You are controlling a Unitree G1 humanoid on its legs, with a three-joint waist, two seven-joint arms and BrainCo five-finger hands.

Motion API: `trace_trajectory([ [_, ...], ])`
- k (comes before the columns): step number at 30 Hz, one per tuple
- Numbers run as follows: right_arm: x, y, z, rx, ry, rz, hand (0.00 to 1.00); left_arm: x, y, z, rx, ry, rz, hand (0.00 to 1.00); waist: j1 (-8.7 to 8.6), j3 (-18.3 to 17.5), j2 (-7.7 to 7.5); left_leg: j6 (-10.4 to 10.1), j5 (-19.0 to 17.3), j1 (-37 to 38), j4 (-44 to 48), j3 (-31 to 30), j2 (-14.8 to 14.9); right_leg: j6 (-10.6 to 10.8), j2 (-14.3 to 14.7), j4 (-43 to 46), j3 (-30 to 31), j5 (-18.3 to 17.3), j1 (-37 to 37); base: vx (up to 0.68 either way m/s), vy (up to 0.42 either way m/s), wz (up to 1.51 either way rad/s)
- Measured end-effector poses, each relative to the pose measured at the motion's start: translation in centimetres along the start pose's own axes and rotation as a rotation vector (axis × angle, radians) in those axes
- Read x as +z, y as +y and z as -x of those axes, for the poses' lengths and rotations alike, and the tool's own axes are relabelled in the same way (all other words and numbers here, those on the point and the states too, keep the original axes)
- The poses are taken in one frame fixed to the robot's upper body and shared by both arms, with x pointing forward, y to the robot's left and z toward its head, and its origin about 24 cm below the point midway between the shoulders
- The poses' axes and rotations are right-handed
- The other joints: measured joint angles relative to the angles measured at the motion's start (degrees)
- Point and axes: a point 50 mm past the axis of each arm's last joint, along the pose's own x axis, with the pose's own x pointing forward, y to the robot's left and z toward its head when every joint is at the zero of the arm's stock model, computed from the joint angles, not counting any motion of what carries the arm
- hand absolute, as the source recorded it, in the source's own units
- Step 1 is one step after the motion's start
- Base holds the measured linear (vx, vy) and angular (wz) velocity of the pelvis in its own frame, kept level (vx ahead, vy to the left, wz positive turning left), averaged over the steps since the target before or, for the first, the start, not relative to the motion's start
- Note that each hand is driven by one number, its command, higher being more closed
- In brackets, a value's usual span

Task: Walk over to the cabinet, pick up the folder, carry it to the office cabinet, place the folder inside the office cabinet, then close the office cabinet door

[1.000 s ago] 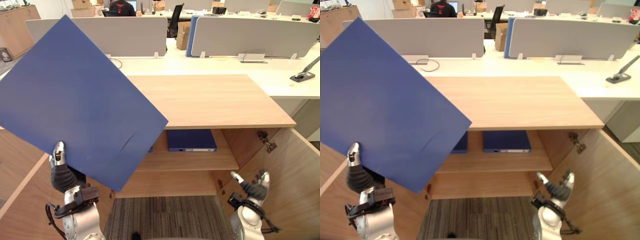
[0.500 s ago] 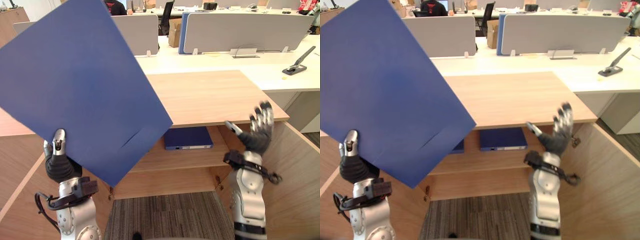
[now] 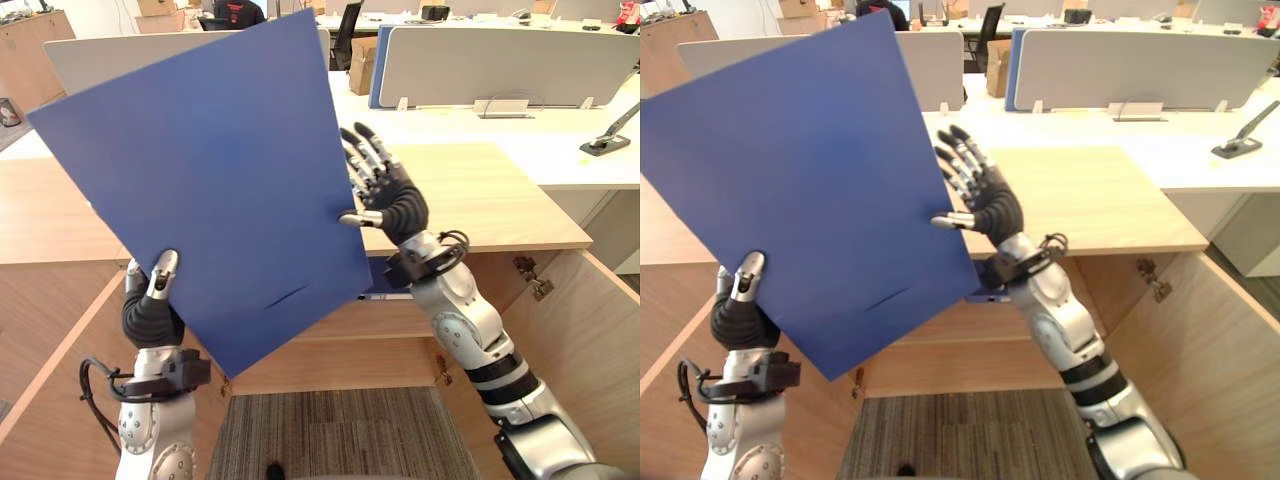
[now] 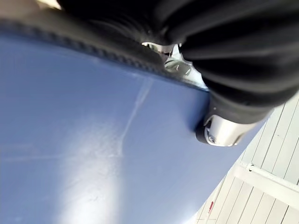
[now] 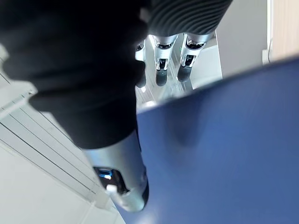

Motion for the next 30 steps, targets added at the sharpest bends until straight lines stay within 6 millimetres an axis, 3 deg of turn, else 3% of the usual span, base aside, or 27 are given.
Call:
trace_trajectory([
  [8,-2.7,-0.3,0.7,0.118,0.256,0.018,0.00,-0.8,0.7,0.2,-0.021,0.075,-0.010,1.00,0.48,-0.02,-0.06,0.08,0.22,-0.11,-0.02,-0.35,-0.03,0.00,-0.02,0.04,-0.30,0.00,-0.01,0.00,0.000,0.00],
  [12,-2.7,-0.5,0.9,0.156,0.315,0.005,0.00,-0.7,0.8,0.2,-0.022,0.084,0.003,1.00,0.58,-0.06,-0.11,0.08,0.28,-0.23,-0.02,-0.54,-0.04,0.00,-0.01,0.04,-0.49,0.00,0.00,0.00,0.000,0.01],
  [13,-2.7,-0.5,0.9,0.173,0.335,0.001,1.00,-0.7,0.8,0.2,-0.023,0.081,0.007,1.00,0.65,-0.10,-0.17,0.07,0.29,-0.29,-0.02,-0.59,-0.04,0.00,0.00,0.04,-0.53,0.00,-0.02,0.00,0.000,0.00],
  [23,-3.6,-1.5,2.8,0.195,0.507,-0.032,1.00,-1.0,0.8,0.2,-0.073,0.125,-0.030,1.00,1.67,-0.47,-0.57,0.17,0.62,-1.15,-0.02,-1.76,-0.45,0.00,-0.07,0.06,-1.54,-0.01,-0.26,-0.01,-0.001,0.05],
  [24,-3.5,-1.6,2.9,0.192,0.508,-0.028,1.00,-1.1,0.6,0.3,-0.077,0.129,-0.020,0.00,1.76,-0.56,-0.67,0.18,0.71,-1.25,-0.01,-1.97,-0.45,-0.01,-0.07,0.05,-1.79,-0.01,-0.24,-0.01,-0.005,0.11],
  [30,-3.3,-2.0,3.1,0.188,0.516,-0.011,1.00,-1.4,0.1,0.4,-0.096,0.138,0.001,0.00,2.09,-1.25,-0.89,0.15,0.87,-1.28,-0.01,-2.17,-0.43,-0.02,-0.06,0.13,-2.00,-0.02,-0.21,-0.02,-0.004,0.02],
])
